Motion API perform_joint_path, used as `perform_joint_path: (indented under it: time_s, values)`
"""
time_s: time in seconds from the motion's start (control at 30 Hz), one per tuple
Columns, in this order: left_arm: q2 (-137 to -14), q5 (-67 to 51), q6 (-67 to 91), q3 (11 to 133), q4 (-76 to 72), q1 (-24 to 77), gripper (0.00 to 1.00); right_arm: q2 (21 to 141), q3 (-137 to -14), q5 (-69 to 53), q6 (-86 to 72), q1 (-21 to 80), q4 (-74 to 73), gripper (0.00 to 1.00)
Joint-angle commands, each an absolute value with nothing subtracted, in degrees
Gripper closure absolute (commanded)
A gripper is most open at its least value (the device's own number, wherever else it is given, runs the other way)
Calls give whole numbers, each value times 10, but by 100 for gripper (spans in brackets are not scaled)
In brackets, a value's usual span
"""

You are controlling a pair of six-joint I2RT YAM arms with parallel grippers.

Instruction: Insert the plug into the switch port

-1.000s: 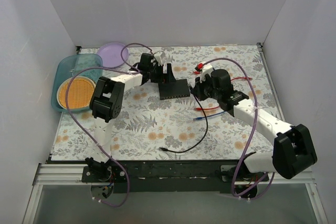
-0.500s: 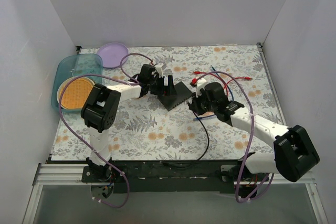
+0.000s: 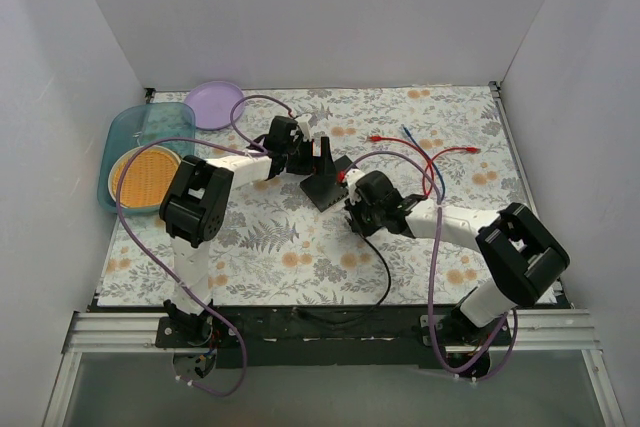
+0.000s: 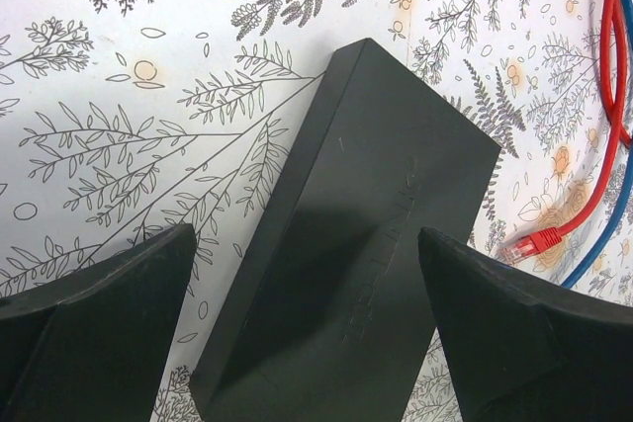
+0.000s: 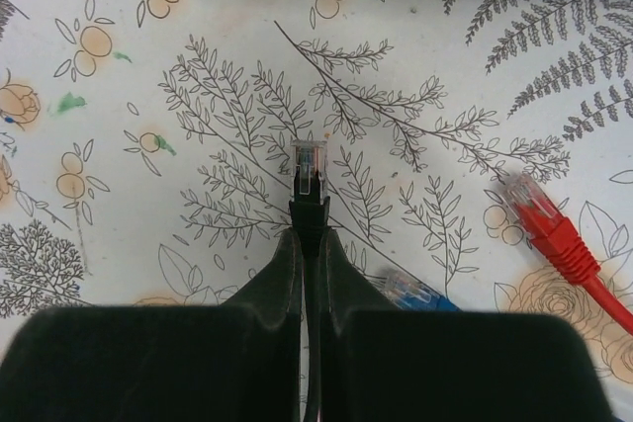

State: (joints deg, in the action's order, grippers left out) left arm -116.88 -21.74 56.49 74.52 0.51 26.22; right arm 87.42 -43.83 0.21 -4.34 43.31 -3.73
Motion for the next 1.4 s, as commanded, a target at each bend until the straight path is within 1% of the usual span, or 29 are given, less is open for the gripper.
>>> perform_joint_path:
  time_s: [0.0,0.13,0.17,0.37,0.53,0.87,1.37]
  values:
    - [-1158,-216,552,729,3,260,3,900,-483,7,-47,436,-26,99]
    - [-1158,-209,553,722,4,258,3,927,-509,4,-49,435,-25,99]
    - [-1157,-206,555,719,-12,258,3,936,-512,-13,-54,436,-25,99]
    - [-1136,-201,573,676,-39,243,4,971,-543,-32,-62,439,-27,99]
    - [-1116,-206,580,636,-68,232,4,984,-556,-34,-70,442,-33,99]
    - [-1101,-227,577,603,-98,230,5,1012,-599,-21,-83,442,-61,99]
    - [-1106,-247,579,601,-105,230,7,1012,-608,-4,-90,442,-75,99]
